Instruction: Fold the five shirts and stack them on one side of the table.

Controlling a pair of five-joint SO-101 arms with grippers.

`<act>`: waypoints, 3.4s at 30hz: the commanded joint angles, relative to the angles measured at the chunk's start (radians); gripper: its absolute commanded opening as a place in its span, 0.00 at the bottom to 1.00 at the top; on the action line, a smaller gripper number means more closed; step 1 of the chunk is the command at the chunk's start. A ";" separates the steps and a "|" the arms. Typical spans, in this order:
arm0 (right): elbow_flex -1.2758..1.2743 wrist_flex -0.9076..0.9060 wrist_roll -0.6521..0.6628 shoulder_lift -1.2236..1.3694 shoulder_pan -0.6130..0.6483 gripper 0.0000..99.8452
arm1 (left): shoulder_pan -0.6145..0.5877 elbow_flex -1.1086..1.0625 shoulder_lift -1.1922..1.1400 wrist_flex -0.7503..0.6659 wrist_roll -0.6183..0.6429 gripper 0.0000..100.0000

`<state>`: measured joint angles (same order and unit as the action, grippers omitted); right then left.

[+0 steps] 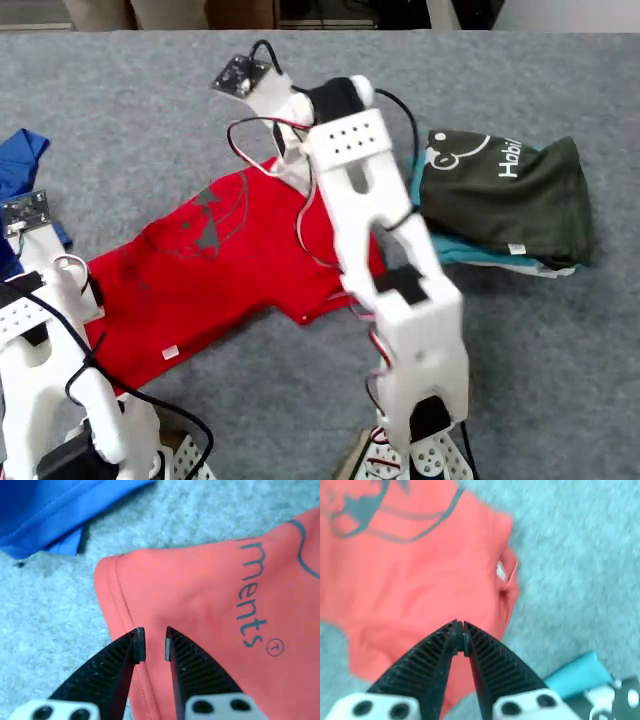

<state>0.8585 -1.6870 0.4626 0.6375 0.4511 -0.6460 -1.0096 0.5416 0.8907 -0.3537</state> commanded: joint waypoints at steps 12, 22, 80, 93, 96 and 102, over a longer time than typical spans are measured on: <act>0.779 0.103 0.011 0.719 -0.097 0.00 | -0.020 -0.068 -0.002 -0.057 0.011 0.08; 0.809 0.170 0.066 0.734 -0.114 0.00 | -0.020 -0.037 -0.160 -0.095 0.011 0.08; -1.253 0.430 0.091 -0.682 -0.065 0.00 | -0.215 0.040 0.010 -0.026 -0.038 0.03; -1.489 0.281 0.667 -1.027 -0.024 0.03 | -0.364 -0.117 0.002 -0.198 -0.040 0.03; -1.547 0.298 0.741 -1.061 -0.021 0.11 | -0.373 -0.195 0.013 -0.285 -0.040 0.03; -1.748 0.519 0.832 -1.104 -0.021 0.14 | -0.371 -0.190 0.012 -0.296 -0.040 0.03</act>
<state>-0.8247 -1.2681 1.2559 -0.4289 0.4204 -1.0096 -1.2045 0.5416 0.6114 -0.3920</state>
